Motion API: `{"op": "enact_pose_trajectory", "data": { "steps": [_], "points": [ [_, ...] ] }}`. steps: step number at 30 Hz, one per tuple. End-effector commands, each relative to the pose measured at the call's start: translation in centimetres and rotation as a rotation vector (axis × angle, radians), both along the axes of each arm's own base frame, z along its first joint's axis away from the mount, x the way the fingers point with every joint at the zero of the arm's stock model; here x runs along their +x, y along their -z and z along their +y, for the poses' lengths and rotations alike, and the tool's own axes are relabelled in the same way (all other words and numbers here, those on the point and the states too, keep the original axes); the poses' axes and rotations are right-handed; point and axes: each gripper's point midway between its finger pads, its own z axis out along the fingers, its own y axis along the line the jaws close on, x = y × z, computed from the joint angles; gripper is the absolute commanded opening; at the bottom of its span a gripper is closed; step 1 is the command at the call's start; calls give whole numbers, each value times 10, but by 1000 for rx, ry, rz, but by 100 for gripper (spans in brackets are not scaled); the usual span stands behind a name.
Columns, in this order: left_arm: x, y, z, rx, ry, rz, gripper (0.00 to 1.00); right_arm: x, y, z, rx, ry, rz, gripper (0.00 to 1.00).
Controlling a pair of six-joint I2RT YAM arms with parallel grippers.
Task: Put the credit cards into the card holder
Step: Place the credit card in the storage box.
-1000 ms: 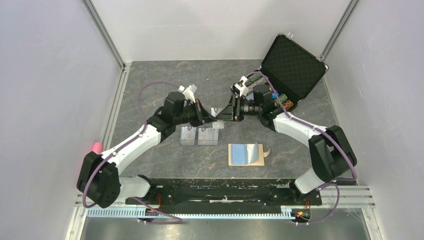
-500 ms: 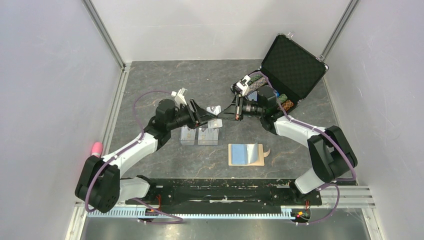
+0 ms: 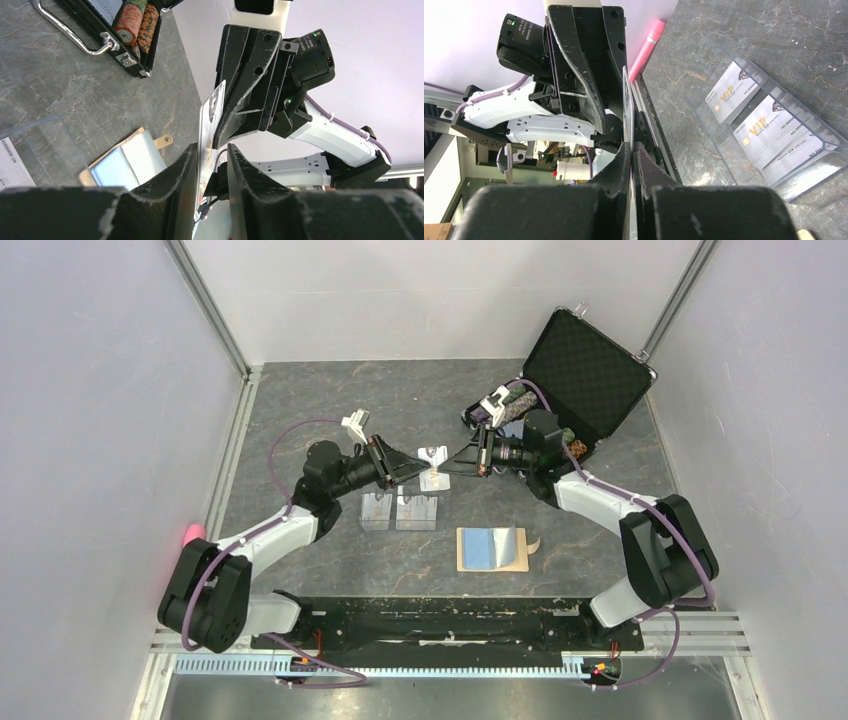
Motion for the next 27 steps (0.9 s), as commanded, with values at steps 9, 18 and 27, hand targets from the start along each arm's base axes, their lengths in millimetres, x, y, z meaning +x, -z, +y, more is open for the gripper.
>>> {"op": "enact_pose_trajectory", "data": {
  "steps": [9,18,27],
  "points": [
    [-18,-39,0,-109,83,-109,41,3,-7,-8,3,19,-32,0],
    [-20,-44,6,-116,85,-126,33,5,-14,-9,16,17,-39,0],
    [-28,-52,7,-137,117,-150,25,5,-19,-9,30,13,-43,0]
  ]
}}
